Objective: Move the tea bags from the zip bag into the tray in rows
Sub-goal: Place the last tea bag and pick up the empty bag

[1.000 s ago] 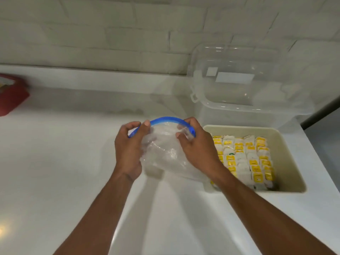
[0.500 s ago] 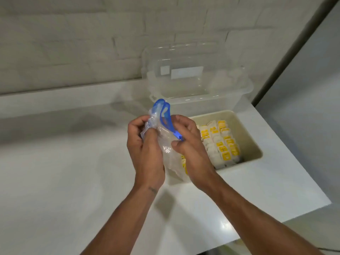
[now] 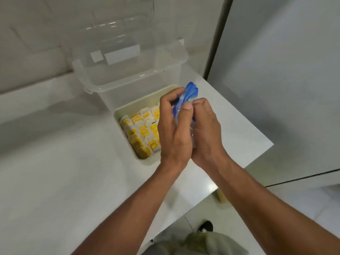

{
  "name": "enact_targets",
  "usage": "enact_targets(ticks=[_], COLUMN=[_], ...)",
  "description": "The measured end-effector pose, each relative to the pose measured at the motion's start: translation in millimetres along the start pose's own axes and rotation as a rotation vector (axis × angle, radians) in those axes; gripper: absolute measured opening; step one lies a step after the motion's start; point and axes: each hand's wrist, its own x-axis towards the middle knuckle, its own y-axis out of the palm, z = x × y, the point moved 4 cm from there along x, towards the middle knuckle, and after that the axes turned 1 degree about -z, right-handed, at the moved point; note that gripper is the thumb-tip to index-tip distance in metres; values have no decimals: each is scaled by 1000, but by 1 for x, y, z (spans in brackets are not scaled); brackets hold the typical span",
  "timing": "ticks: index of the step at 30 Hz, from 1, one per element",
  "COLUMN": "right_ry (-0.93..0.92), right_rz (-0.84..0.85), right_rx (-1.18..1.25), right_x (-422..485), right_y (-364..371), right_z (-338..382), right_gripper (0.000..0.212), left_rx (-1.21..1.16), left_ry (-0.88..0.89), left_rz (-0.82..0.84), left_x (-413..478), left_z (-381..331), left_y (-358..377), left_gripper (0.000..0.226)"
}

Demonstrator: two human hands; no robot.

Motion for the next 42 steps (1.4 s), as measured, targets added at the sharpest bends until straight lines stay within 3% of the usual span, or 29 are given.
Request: enact_targets(ticks=[4,6,10,14,17,19,23,27,29,33,38,42], right_ry=[17,77,184,241,250,257,271,326,367,465,705,793], right_rz=[3,-25,48,-3,-197,-315,-452,-575,-589,-706,-889,-884], right_rx=[40,35,-73,7,-14,-33,-90,-105,-93,-98,-82,-92], right_x=[-2,-1,-12,-26,-28,-26,-6,16,24,34,40,64], right_y=[-32,-60,-138,-238,-312,-354,-426,-487,-511,-579,-653,-679], right_z=[7,7,1,-9,-22,-34,-73,-125,-155,-229,-317,-366], right_gripper=[6,9,36,37,36,34,32,49,61,49,43,49], left_rx=[81,108,103,161,277,328,425,479,493,676,649,656], left_ry=[-67,-103,-186,-344,-396,-485,-692,-950,-1067,-1136,-1116,-1113], left_rz=[-82,-79,-36,170,390,487,624,701,691,763,775,881], left_x=[-7,-12,-38,-89,-131,-152,-175,-196,-205,-226,-236,-244], left_z=[11,20,47,93,124,154,221,299,336,406,419,413], left_y=[31,49,95,155,205,233,277,293,291,278,256,236], left_gripper=[9,14,36,34,8,19,19,25,39,72,34,20])
